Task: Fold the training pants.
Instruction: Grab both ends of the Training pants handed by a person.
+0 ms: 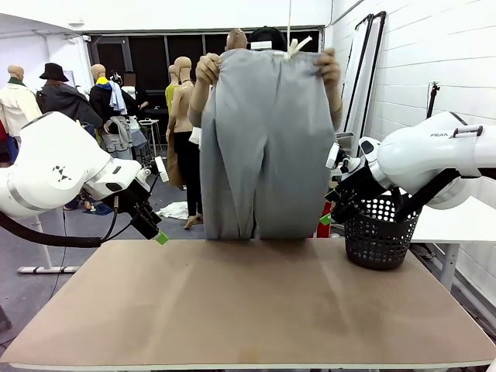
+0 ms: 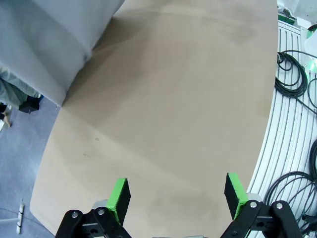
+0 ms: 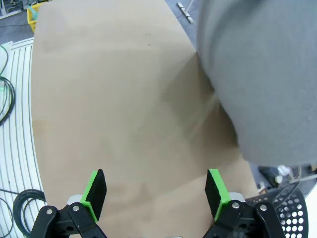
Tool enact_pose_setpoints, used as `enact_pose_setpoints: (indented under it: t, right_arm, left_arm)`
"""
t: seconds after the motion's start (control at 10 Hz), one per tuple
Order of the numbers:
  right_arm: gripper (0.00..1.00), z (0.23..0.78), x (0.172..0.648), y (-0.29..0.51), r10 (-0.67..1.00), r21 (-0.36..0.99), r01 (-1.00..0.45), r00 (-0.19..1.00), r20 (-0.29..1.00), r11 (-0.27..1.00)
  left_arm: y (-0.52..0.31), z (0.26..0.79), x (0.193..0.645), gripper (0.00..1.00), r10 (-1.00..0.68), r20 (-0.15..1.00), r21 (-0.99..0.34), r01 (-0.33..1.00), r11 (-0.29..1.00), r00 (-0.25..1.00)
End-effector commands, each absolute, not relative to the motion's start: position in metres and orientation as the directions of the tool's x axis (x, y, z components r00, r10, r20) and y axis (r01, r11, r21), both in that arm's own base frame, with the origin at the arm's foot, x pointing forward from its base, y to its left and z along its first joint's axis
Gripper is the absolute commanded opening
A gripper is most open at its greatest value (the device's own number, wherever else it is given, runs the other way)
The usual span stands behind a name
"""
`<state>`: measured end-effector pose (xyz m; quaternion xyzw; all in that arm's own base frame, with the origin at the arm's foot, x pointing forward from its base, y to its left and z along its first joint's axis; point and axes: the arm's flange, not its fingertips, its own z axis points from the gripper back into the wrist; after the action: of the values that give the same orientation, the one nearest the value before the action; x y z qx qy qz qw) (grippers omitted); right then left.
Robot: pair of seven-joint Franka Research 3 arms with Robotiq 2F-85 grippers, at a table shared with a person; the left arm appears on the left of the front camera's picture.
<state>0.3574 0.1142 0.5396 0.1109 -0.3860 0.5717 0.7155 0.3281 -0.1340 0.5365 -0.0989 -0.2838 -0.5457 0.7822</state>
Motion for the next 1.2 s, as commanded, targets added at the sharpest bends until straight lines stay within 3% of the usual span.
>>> enact_pose_setpoints:
  t: [0.0,1.1]
  right_arm:
    - [1.0,0.5375,0.3588,0.1145,0.719,-0.266,-0.911,0.047,0.693,0.316]
    - [1.0,0.5375,0.3588,0.1145,0.719,-0.266,-0.911,0.047,0.693,0.316]
  left_arm:
    - [-0.1327,0.5345,0.329,1.0,-0.796,0.555,0.146,0.914,0.379,0.241]
    - [-0.1327,0.5345,0.329,1.0,-0.796,0.555,0.146,0.914,0.379,0.241]
